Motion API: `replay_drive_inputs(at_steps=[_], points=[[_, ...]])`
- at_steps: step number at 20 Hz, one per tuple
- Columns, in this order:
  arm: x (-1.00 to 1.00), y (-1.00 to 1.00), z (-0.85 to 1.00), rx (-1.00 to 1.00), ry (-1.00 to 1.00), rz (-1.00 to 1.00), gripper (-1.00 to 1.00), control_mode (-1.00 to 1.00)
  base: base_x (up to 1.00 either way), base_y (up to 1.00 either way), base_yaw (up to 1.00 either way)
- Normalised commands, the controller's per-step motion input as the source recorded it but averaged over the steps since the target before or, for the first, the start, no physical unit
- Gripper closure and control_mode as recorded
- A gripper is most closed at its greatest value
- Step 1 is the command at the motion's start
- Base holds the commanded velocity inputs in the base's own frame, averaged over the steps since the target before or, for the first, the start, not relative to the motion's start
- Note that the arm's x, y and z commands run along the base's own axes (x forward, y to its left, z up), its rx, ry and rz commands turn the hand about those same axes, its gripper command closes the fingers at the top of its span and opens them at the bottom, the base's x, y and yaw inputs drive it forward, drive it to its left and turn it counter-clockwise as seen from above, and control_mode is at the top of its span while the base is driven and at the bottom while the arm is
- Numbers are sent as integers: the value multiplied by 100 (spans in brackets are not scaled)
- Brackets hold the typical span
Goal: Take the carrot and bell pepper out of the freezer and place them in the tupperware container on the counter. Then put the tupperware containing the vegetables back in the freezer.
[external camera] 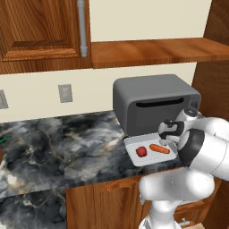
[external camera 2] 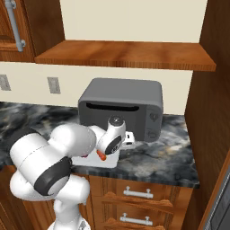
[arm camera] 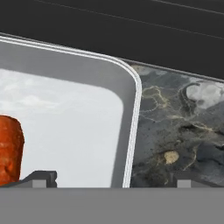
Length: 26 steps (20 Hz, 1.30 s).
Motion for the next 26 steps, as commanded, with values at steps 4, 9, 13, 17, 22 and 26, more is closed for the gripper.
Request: replay_drive_inputs(at_steps=[4,9,13,17,22,26], points=[[14,-4,-17,8,11,-2,-100,-100,0,0,0],[3,0,-24,6,14,-3,100,-100,0,0,0],[0,1,-32,2,14,-5,100,-100,0,0,0],[0,2,-24,2,14,-3,100,-100,0,0,0],[-18,21,-3,1,5,-3,100,-100,0,0,0],[-32,30,18,2,0,-9,100,-100,0,0,0]])
